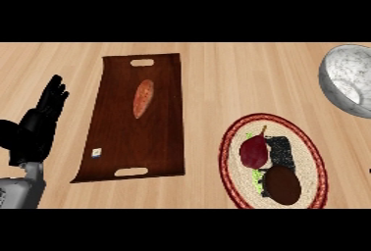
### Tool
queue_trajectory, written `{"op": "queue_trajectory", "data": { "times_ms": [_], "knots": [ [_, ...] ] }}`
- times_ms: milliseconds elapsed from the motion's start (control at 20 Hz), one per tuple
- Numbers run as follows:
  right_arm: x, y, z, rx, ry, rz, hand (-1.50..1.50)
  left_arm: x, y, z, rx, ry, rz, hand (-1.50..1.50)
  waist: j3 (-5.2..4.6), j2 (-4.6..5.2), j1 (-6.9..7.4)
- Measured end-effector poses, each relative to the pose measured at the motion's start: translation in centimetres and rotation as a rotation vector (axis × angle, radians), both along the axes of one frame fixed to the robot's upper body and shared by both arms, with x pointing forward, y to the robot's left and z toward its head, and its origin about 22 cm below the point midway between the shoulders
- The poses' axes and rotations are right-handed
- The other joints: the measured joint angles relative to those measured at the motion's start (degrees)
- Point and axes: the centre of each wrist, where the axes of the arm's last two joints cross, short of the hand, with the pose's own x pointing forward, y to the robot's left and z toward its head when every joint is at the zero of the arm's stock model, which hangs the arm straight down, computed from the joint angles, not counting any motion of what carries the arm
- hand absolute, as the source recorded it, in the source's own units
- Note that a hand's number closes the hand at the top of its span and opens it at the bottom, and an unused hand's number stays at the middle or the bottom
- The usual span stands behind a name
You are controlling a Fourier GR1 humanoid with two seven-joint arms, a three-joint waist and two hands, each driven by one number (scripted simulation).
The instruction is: Pick the cupcake from the placemat and place it in the bowl
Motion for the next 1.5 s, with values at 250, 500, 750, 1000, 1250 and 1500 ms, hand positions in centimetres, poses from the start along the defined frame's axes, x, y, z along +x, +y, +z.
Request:
{"op": "queue_trajectory", "data": {
  "times_ms": [250, 500, 750, 1000, 1250, 1500],
  "knots": [
    [1.5, 0.8, 0.1, 0.139, 0.084, 0.065, -1.5, 0.1, -0.3, -0.5, 0.007, -0.002, 0.0, 0.0, 0.02, 0.04, 0.02],
    [3.1, 1.0, -0.7, 0.214, 0.181, 0.104, -1.5, 0.3, -0.1, -0.6, 0.002, 0.005, -0.001, 0.0, 0.04, -0.07, -0.25],
    [4.6, 1.0, -0.8, 0.156, 0.21, 0.127, -1.5, 0.3, 0.1, -0.4, -0.002, 0.006, 0.004, 0.0, 0.07, -0.3, -0.6],
    [5.7, 2.2, -1.2, 0.066, 0.205, 0.144, -1.5, 0.2, 0.3, 0.0, -0.007, 0.01, 0.008, 0.0, 0.1, -0.51, -0.87],
    [6.5, 3.3, -2.6, 0.078, 0.24, 0.148, -1.5, -0.1, 0.4, -0.2, -0.003, 0.011, 0.015, 0.0, 0.13, -0.58, -1.23],
    [7.1, 4.4, -4.6, 0.106, 0.29, 0.134, -1.5, -0.4, 0.7, -0.2, -0.006, 0.014, 0.023, 0.0, 0.17, -0.59, -1.45]
  ]
}}
